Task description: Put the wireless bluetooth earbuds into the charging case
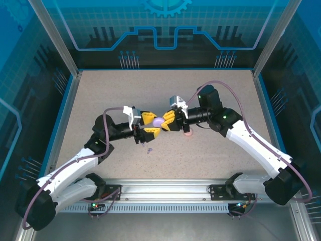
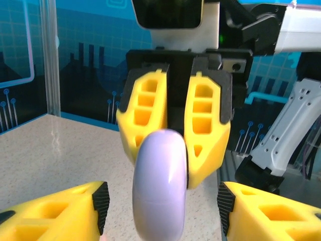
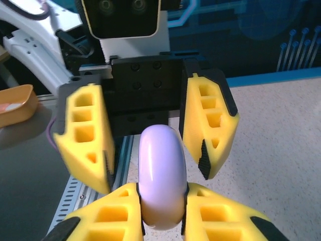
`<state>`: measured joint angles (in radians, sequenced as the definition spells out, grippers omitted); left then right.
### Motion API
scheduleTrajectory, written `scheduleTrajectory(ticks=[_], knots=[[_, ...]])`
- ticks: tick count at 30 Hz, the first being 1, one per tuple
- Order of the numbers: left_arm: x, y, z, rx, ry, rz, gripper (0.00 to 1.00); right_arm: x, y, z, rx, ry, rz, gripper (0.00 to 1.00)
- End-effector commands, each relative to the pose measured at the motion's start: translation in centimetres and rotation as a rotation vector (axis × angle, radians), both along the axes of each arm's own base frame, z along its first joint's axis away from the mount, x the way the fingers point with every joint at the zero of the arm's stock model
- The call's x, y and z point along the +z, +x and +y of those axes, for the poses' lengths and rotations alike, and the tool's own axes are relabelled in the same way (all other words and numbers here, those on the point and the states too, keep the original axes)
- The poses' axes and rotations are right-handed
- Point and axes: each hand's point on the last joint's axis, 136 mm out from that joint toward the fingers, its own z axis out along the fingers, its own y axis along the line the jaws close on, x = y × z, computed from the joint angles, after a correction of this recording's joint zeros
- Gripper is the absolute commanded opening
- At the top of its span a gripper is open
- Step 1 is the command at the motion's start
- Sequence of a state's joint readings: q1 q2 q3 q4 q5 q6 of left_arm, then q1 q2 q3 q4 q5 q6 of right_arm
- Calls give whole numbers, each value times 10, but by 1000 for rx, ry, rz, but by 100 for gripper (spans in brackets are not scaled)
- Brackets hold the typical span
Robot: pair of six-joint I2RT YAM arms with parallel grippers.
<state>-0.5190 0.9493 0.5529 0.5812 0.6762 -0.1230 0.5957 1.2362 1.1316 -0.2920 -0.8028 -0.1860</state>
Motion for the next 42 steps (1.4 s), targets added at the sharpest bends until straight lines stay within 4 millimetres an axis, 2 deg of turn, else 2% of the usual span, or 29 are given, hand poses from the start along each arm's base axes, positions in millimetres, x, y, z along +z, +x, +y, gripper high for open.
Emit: scheduleTrajectory(ticks=[1, 6, 10, 15, 20, 26, 39, 42], knots=[[-2, 3, 4, 44, 0, -32, 67, 1, 0, -8, -95, -15, 32, 15], [-12, 5, 8, 101, 33, -122, 72, -5, 8, -19, -241, -34, 136, 14], [-26, 9, 14, 211, 107, -282, 83, -26, 16, -35, -390, -105, 230, 14], [-33, 19, 15, 315, 219, -402, 86, -48, 24, -59, -576, -158, 310, 13], [-42, 25, 0, 371, 344, -553, 88, -55, 22, -68, -640, -165, 382, 14], [-50, 27, -25, 342, 436, -701, 96, -56, 14, -79, -653, -225, 436, 14], [-45, 34, -70, 259, 374, -751, 99, -64, 4, -73, -596, -258, 506, 14], [-49, 33, -76, 221, 380, -739, 94, -61, 2, -70, -575, -250, 512, 14]])
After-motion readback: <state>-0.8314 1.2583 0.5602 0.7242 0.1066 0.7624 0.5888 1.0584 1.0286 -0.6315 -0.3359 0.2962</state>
